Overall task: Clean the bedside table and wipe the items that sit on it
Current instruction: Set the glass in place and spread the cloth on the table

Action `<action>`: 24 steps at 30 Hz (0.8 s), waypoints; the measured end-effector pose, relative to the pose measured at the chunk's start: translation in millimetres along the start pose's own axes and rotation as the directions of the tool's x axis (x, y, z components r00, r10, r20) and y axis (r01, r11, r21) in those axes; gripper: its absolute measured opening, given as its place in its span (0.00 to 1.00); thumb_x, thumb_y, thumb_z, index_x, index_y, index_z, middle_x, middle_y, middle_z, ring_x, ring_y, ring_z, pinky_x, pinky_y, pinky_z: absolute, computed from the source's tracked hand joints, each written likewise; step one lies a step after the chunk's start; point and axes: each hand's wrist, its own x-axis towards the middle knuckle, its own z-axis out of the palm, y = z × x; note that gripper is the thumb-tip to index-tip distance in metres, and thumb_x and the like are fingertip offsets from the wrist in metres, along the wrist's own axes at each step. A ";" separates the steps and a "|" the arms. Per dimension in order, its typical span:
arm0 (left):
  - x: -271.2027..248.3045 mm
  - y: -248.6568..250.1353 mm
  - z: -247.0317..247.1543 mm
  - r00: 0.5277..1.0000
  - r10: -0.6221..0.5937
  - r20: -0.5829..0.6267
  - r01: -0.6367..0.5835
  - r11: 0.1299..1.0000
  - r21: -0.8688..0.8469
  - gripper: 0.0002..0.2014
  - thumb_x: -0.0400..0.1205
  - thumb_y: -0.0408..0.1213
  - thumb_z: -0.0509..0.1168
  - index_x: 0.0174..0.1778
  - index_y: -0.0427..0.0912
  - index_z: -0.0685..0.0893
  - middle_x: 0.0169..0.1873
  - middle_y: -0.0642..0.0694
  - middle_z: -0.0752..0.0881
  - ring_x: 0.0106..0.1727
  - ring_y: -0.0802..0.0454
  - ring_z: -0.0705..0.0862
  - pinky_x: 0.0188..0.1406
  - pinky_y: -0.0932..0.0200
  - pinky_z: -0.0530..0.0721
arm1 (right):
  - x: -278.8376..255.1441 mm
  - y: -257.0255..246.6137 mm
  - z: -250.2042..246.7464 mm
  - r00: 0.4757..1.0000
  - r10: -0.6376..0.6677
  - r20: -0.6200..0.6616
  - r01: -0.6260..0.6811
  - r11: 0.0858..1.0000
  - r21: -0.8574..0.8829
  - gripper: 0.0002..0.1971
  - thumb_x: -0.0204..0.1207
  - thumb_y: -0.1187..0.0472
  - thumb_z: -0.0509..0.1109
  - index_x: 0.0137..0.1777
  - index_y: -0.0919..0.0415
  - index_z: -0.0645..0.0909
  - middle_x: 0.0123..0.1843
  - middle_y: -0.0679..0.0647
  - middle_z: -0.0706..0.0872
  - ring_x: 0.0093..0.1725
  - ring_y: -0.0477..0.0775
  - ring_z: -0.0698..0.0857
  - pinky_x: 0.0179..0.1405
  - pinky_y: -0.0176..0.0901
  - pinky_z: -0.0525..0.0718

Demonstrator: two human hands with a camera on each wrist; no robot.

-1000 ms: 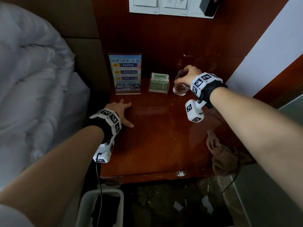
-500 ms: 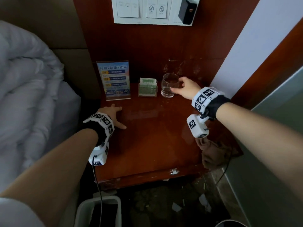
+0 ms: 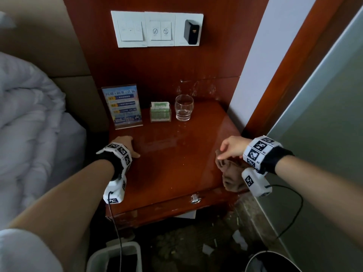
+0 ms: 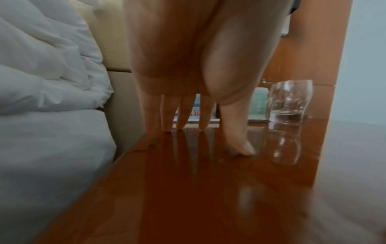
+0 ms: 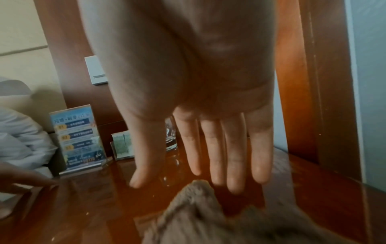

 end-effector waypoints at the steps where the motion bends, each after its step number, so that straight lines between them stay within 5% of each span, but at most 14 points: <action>1: -3.4 3.8 1.1 1.000 0.006 -0.017 -0.006 1.000 -0.013 0.42 0.76 0.50 0.71 0.81 0.39 0.60 0.78 0.40 0.67 0.78 0.41 0.68 0.71 0.51 0.72 | -3.0 3.2 3.6 1.000 -0.003 -0.007 0.003 1.000 -0.022 0.25 0.70 0.48 0.75 0.63 0.62 0.80 0.58 0.54 0.85 0.56 0.53 0.84 0.50 0.43 0.83; 3: -10.3 12.0 3.5 0.998 0.030 -0.051 -0.032 0.999 -0.036 0.37 0.76 0.48 0.71 0.79 0.40 0.64 0.75 0.40 0.72 0.74 0.41 0.73 0.67 0.52 0.75 | -7.7 6.1 10.2 1.000 -0.004 -0.026 0.003 0.998 -0.056 0.26 0.70 0.49 0.76 0.65 0.62 0.79 0.65 0.56 0.83 0.63 0.55 0.82 0.62 0.45 0.79; 8: -29.5 36.9 11.7 0.987 0.094 -0.132 -0.106 0.991 -0.081 0.29 0.79 0.46 0.68 0.74 0.41 0.71 0.71 0.41 0.77 0.70 0.42 0.77 0.63 0.53 0.78 | -19.6 6.3 20.5 0.998 -0.017 -0.063 0.015 1.000 -0.025 0.30 0.71 0.49 0.75 0.70 0.61 0.74 0.67 0.57 0.81 0.65 0.56 0.81 0.64 0.45 0.77; 11: -41.9 51.5 14.9 0.978 0.144 -0.150 -0.160 0.982 -0.105 0.26 0.79 0.47 0.68 0.72 0.42 0.74 0.69 0.42 0.79 0.68 0.43 0.78 0.63 0.53 0.78 | -27.4 6.5 22.2 0.992 -0.048 -0.118 0.050 0.999 0.011 0.28 0.70 0.48 0.76 0.65 0.61 0.76 0.62 0.57 0.82 0.61 0.56 0.81 0.60 0.45 0.78; 14: -54.3 69.6 19.3 0.958 0.244 -0.154 -0.265 0.954 -0.137 0.25 0.77 0.46 0.69 0.70 0.44 0.77 0.66 0.44 0.81 0.66 0.45 0.80 0.65 0.53 0.80 | -36.5 8.7 24.2 0.974 -0.090 -0.206 0.097 0.995 0.022 0.19 0.68 0.48 0.77 0.50 0.57 0.73 0.49 0.52 0.78 0.49 0.52 0.78 0.48 0.42 0.76; 18: -78.2 106.5 33.4 0.889 0.449 -0.091 -0.458 0.875 -0.160 0.24 0.77 0.41 0.70 0.69 0.44 0.77 0.65 0.45 0.82 0.65 0.49 0.81 0.64 0.56 0.79 | -54.0 16.5 37.3 0.965 -0.139 -0.222 0.145 0.989 0.012 0.19 0.68 0.47 0.76 0.36 0.51 0.67 0.39 0.48 0.78 0.42 0.52 0.80 0.39 0.42 0.74; 24: -106.1 158.6 67.2 0.761 0.649 -0.012 -0.649 0.760 -0.034 0.22 0.76 0.38 0.72 0.67 0.43 0.80 0.63 0.43 0.84 0.64 0.48 0.82 0.65 0.54 0.79 | -79.8 39.1 66.0 0.936 -0.156 -0.317 0.166 0.986 0.005 0.26 0.64 0.44 0.79 0.46 0.55 0.66 0.38 0.48 0.78 0.42 0.56 0.82 0.38 0.49 0.78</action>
